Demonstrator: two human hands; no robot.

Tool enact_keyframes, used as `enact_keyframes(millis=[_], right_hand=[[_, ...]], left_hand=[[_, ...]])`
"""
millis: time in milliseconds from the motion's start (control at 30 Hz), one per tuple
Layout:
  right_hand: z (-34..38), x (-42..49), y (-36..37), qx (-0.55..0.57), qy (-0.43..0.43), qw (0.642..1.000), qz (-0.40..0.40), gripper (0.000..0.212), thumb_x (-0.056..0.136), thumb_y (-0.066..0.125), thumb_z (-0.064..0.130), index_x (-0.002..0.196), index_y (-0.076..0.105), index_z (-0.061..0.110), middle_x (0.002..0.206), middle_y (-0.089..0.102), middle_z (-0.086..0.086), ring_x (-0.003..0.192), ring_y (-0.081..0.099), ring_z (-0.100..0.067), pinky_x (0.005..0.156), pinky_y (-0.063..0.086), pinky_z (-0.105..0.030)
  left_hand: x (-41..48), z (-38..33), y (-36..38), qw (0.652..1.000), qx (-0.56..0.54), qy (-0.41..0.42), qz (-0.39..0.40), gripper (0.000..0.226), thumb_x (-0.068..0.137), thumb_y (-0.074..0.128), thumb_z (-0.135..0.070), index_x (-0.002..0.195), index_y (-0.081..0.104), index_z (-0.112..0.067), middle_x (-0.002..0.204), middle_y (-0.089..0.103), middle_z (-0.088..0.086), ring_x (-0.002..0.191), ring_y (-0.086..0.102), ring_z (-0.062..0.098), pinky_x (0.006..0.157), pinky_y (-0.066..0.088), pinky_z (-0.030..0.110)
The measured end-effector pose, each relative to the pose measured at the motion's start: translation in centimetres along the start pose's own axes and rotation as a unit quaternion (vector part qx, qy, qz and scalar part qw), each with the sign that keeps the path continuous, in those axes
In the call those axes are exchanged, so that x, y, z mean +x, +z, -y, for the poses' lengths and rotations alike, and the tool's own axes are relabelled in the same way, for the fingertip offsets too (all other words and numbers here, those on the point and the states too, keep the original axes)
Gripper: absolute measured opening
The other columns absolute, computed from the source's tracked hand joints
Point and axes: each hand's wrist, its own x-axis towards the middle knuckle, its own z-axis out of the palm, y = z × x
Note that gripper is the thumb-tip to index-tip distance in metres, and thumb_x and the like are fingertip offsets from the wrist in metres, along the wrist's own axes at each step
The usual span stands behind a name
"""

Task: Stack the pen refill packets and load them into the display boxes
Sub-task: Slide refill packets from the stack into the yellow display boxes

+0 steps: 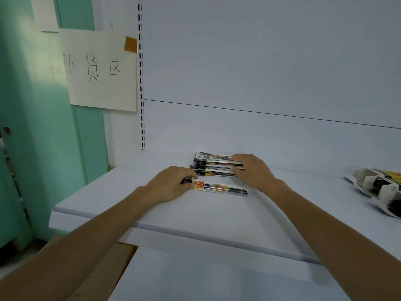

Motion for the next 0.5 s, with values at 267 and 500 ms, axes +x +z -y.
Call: enact_keyframes(millis=[267,500], right_hand=[[-0.1,0.7,1.1,-0.134,-0.029,0.99,-0.01,0.031,0.095,0.041,0.021,0.122,0.056,0.017,0.111,0.054,-0.006,0.109,0.043,-0.023,0.086,0.035,-0.033],[-0.1,0.4,1.0,-0.113,-0.061,0.992,-0.011,0.036,0.093,0.047,0.024,0.128,0.05,0.019,0.132,0.048,0.001,0.124,0.035,-0.018,0.102,0.026,-0.033]], left_hand=[[0.3,0.2,0.4,0.998,-0.06,-0.026,-0.025,0.025,0.085,0.063,-0.031,0.109,0.062,-0.024,0.112,0.063,-0.006,0.103,0.054,0.004,0.083,0.041,0.022],[0.5,-0.2,0.5,0.999,0.014,-0.018,-0.048,0.033,0.087,0.059,-0.036,0.118,0.056,-0.026,0.114,0.053,-0.007,0.109,0.045,0.011,0.085,0.034,0.023]])
